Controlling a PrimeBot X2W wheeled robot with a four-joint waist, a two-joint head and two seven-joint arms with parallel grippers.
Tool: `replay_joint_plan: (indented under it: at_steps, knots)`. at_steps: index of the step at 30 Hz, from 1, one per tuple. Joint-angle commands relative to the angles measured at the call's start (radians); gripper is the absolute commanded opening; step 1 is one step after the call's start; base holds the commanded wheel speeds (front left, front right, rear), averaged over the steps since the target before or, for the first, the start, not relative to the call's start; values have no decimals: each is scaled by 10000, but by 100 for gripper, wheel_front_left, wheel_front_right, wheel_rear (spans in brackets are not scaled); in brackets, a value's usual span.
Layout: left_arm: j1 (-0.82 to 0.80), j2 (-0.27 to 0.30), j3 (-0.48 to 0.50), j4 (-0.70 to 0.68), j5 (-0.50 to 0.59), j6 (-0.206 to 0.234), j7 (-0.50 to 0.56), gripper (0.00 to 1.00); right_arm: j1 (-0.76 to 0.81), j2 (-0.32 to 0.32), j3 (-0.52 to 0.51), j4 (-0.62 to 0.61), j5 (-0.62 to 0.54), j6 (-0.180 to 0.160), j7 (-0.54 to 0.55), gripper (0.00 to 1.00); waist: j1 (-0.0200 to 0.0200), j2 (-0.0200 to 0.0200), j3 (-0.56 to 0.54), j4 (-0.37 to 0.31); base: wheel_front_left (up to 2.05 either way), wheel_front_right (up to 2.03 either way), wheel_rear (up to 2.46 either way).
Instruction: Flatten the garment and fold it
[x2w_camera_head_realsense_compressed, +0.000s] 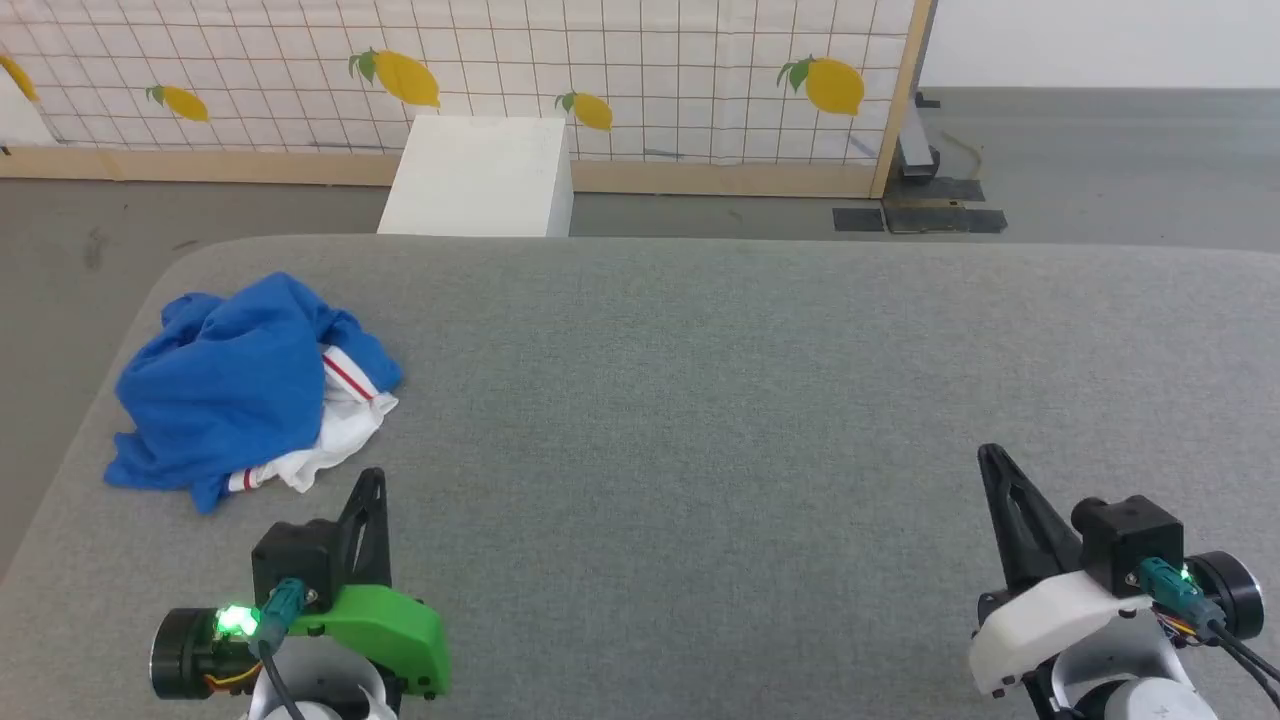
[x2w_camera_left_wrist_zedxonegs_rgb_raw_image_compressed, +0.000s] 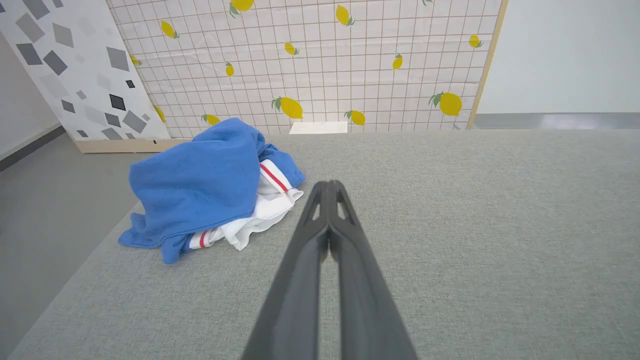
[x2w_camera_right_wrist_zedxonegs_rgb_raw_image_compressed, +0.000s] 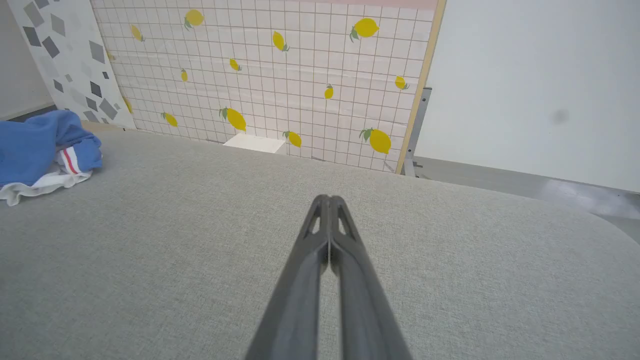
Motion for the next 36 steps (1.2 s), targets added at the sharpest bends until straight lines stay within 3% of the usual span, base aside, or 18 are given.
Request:
replay_joint_plan:
  at_steps: [1,36]
  knots:
    - [-156,-40,37,30,129,68,14,0,-160,17,14,-49,-49,-15,1,0,0,0,0,0,0,0,0]
    - [-156,-40,37,30,129,68,14,0,-160,17,14,-49,-49,-15,1,0,0,0,0,0,0,0,0]
